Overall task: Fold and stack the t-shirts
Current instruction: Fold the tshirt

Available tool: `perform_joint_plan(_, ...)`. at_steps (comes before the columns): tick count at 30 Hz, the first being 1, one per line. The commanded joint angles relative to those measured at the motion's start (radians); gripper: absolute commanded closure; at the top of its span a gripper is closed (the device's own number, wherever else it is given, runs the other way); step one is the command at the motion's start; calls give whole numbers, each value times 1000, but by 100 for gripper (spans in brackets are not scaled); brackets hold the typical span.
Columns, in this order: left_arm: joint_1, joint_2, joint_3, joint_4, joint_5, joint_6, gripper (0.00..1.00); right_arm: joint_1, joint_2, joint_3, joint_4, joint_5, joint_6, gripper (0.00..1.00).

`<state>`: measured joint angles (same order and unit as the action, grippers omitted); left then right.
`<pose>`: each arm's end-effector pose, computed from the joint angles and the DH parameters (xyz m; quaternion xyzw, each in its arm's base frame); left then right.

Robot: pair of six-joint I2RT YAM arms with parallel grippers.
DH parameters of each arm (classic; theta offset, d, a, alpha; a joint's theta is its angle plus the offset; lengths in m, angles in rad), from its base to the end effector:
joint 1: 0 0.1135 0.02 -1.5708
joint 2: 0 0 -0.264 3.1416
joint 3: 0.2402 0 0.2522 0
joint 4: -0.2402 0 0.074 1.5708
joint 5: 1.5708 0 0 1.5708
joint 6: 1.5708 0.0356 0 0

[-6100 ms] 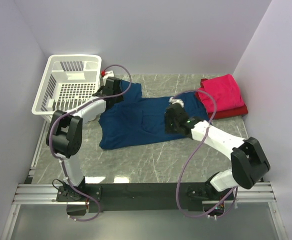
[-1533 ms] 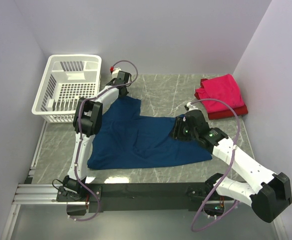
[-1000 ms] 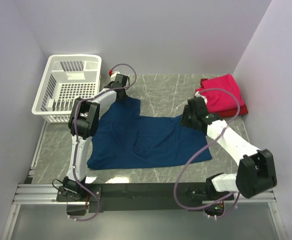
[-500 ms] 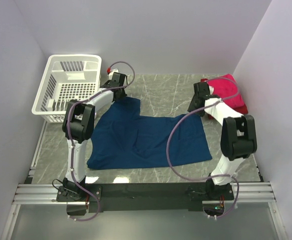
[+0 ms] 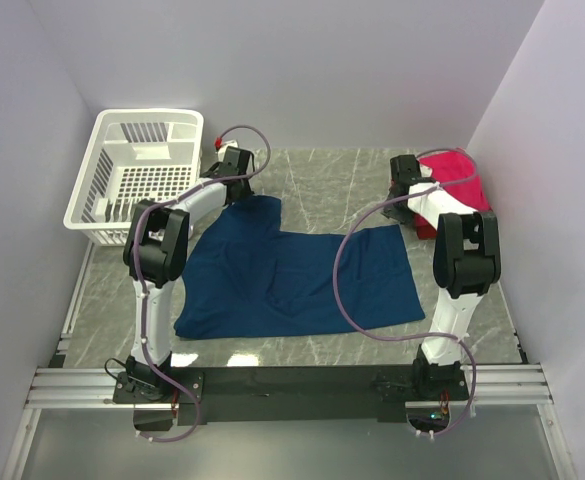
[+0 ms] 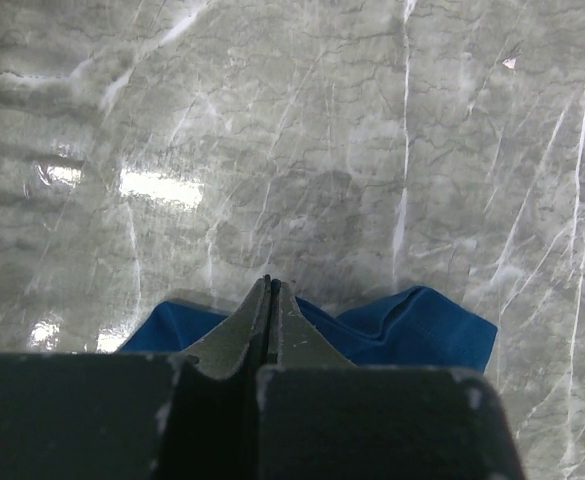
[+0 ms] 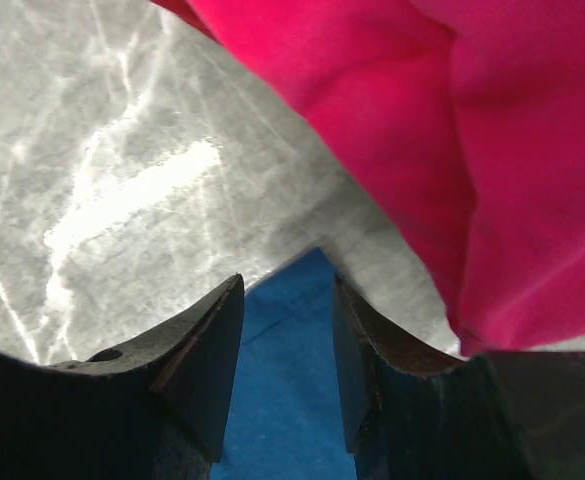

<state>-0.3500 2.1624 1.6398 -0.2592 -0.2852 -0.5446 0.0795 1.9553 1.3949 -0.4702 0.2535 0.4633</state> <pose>0.4602 -0.1573 0.1861 -0.1431 0.9042 -0.0463 0.3998 0.4136 0.0240 0.1858 0.2155 0.9320 -0.0464 0.2877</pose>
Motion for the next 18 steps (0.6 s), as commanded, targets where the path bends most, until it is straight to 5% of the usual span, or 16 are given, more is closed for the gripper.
perform_joint_plan(1, 3, -64, -8, 18, 14, 17, 100, -6, -9, 13, -10, 67, 3, 53)
perform_joint_plan(18, 3, -156, -87, 21, 30, -8, 100, 5, 42, 38, -77, 118, 23, 53)
